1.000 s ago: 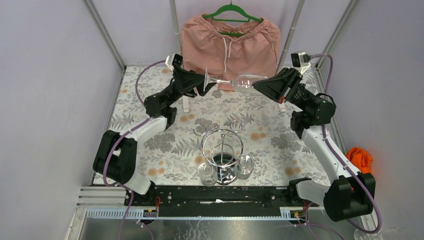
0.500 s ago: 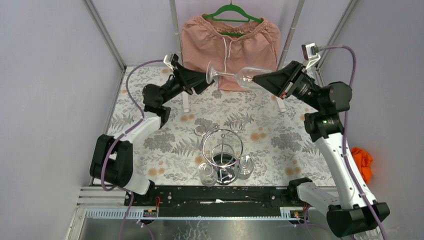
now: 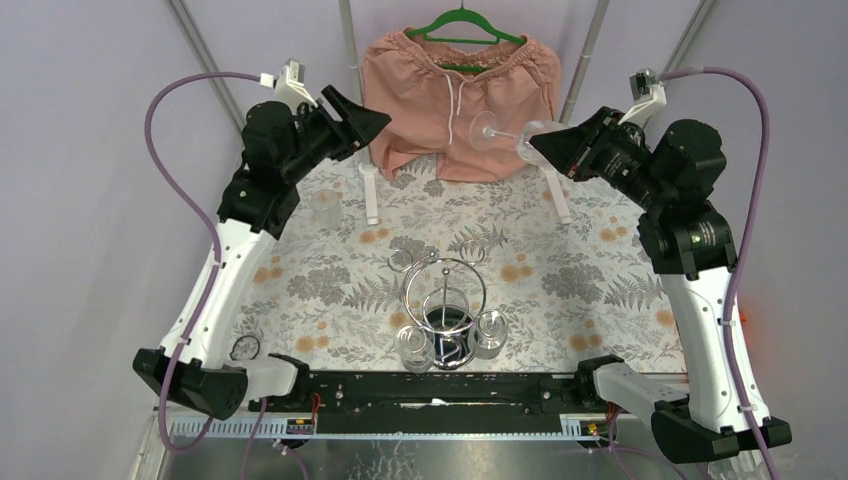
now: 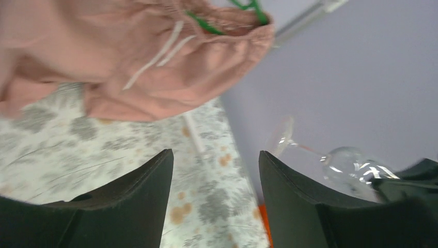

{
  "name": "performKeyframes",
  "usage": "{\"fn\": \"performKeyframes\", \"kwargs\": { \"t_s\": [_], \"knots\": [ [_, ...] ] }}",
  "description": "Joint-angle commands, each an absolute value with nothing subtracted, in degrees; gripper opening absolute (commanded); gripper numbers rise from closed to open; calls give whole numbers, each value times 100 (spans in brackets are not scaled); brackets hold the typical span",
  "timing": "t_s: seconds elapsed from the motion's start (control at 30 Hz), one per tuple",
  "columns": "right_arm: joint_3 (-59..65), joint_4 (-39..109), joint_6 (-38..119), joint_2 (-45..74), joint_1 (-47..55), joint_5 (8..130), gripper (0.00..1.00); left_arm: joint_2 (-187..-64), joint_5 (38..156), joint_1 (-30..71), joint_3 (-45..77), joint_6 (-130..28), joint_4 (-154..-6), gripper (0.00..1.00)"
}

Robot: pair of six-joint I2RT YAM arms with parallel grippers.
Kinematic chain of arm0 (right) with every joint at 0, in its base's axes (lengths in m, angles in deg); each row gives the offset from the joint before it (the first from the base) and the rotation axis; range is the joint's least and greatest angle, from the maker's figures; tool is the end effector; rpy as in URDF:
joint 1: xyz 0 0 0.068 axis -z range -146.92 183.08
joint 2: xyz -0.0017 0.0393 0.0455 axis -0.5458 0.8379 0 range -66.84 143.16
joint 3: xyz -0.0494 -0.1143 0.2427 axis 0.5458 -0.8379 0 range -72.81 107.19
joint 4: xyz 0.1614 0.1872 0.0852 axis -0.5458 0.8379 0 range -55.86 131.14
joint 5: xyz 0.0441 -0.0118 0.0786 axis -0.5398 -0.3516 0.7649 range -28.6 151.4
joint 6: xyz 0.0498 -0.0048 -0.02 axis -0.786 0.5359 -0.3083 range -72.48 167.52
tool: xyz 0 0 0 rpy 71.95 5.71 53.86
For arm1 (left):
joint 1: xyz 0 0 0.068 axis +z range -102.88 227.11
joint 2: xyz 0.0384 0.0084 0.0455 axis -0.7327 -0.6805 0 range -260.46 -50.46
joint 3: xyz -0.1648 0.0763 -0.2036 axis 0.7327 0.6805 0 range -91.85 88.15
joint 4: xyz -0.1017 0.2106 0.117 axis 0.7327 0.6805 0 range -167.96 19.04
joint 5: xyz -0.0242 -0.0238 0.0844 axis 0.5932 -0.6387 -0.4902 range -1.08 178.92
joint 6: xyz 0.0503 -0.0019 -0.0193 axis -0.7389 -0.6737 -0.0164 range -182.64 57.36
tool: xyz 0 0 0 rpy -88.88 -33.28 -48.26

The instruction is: Take the wine glass off the wine glass rack

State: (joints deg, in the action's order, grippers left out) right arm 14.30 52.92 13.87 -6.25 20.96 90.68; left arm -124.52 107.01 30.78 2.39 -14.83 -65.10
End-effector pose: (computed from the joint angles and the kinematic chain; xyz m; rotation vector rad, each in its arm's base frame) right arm 0.1791 0.0561 0.5207 -0.1576 1.5278 1.0091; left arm 0.2685 -0.0903 0.4736 -0.2043 1.6949 -1.1051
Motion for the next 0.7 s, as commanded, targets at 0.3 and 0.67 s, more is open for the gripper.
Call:
{"fn": "performKeyframes", "kwargs": {
  "t_s": [0.3,0.67],
  "knots": [
    [2559,7451,2875,634,2060,7178,0,-11504,8645,3095,662,-2680,-4416,70],
    [3308,8299,3717,1835,2062,5768,0,-11220,8517,3100,770,-2772,-4176,71]
  ]
}}
